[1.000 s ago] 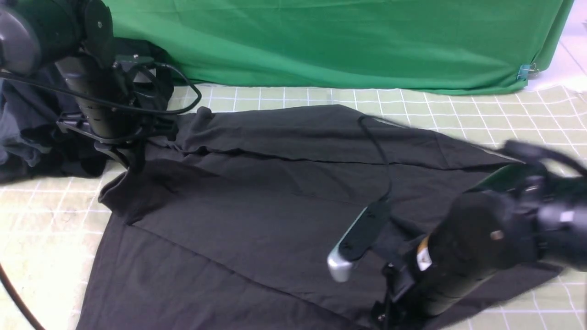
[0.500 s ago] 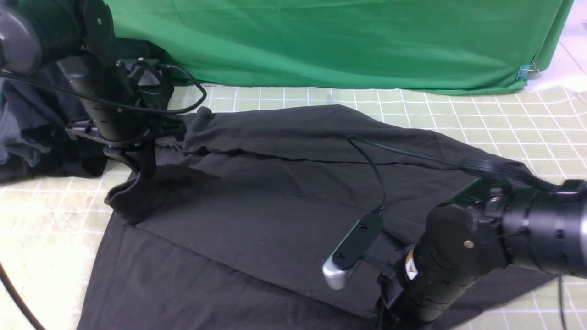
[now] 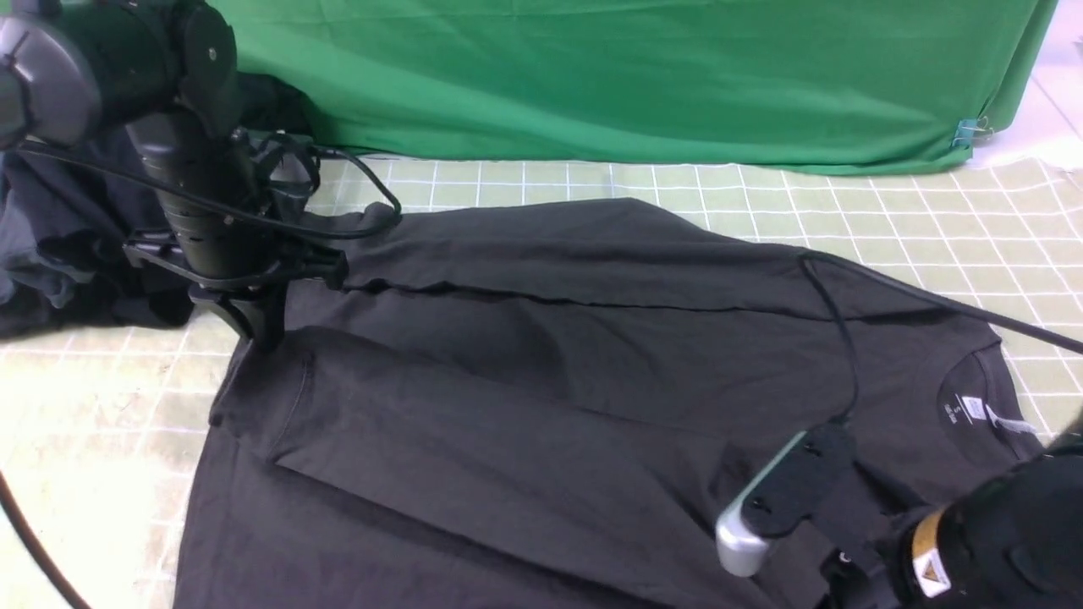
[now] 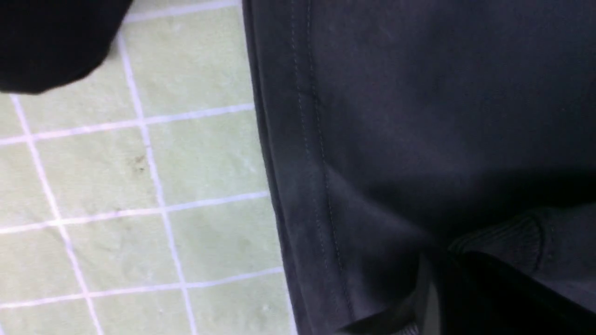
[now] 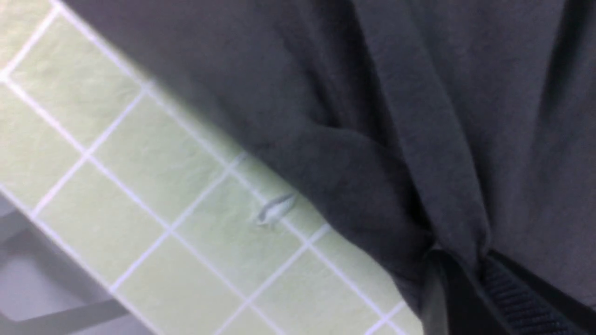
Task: Fold a long-sleeved shirt over a green coffee tablecloth.
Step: 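Fold the left side of the black T-shirt inward over its body, then grab the top left corner of the dark shirt with the left gripper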
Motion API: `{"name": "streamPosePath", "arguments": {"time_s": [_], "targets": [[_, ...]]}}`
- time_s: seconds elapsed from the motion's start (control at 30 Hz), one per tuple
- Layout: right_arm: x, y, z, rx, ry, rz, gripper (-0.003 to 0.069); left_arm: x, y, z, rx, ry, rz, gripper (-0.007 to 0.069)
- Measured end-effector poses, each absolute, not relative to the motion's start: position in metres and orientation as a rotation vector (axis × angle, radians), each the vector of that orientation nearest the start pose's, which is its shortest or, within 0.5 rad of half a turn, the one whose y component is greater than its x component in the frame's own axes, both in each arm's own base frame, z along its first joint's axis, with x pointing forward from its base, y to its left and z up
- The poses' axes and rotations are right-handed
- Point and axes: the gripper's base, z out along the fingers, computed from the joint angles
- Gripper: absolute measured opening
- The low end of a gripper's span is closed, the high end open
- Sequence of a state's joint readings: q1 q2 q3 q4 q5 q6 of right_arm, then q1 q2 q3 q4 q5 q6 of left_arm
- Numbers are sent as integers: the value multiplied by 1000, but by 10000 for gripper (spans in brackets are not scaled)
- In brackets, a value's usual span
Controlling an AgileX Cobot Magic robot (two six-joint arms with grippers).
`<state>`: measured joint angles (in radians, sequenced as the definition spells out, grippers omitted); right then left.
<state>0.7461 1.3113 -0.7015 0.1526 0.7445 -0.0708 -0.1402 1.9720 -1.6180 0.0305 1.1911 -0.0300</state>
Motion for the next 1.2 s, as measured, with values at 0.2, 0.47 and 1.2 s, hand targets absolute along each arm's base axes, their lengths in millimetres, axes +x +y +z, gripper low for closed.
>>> {"name": "streamPosePath", "arguments": {"time_s": [0.2,0.47,1.2], "targets": [[152,155,210,-1008,2714,318,69,402,-55,224,198,3048,24,13],[147,151,211,-1029,2758,307,363,403,-54,215,241,3071,41,64],[141,141,279,-882,2490,399,466,453,-58,231,-264,2755,-40,445]]}}
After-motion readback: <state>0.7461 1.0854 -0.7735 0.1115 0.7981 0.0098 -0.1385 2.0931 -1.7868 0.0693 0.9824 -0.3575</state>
